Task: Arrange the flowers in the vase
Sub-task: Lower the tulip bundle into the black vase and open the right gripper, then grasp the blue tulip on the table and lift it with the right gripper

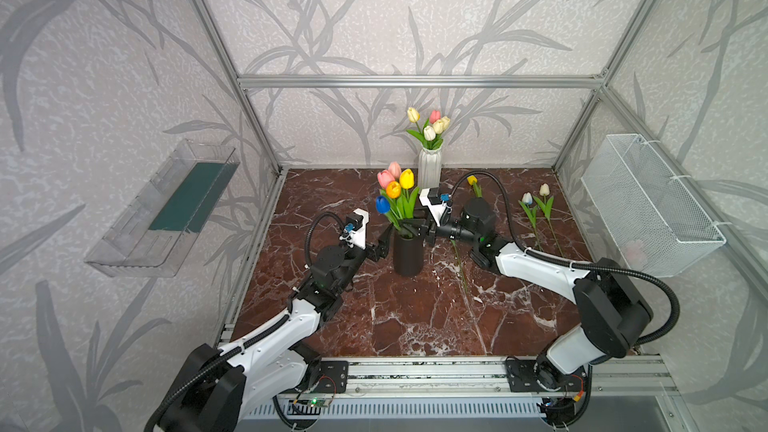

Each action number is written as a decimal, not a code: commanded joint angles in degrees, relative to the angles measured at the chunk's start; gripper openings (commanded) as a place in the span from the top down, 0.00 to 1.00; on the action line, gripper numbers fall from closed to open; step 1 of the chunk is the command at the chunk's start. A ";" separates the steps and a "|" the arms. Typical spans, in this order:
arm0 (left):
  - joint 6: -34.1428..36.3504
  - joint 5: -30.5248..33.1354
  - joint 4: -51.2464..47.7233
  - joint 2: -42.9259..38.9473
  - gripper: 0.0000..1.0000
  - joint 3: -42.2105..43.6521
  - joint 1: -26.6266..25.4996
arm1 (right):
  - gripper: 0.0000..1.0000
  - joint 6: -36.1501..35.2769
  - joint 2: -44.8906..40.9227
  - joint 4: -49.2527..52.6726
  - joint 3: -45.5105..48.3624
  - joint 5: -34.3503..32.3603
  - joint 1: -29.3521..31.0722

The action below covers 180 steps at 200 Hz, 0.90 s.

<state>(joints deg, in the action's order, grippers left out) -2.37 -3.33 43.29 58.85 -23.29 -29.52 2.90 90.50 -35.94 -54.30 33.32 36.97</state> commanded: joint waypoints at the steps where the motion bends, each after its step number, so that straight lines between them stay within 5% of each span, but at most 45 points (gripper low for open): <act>1: 1.42 -4.80 -0.17 0.69 0.16 -2.44 0.25 | 0.53 -5.62 -4.47 13.90 -4.42 -6.03 -0.05; 59: 0.88 -3.64 2.10 2.30 0.16 -1.56 0.30 | 0.40 -6.45 -15.12 24.84 -4.09 -9.12 -0.82; 98: 2.02 -2.34 1.77 1.05 0.16 -0.70 0.25 | 0.35 3.68 -22.53 25.74 1.07 -15.17 -8.39; 142: 1.24 -4.42 0.98 -3.22 0.03 0.33 0.25 | 0.37 2.99 -7.38 49.92 -6.14 -26.99 -12.34; 180: 1.57 -11.17 -6.25 -10.64 0.01 1.08 0.08 | 0.38 2.17 6.42 62.60 -13.28 -28.73 -12.28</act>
<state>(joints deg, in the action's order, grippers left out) -1.26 -9.21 41.23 52.56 -23.38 -29.50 4.54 92.47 12.64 -63.66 8.78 24.58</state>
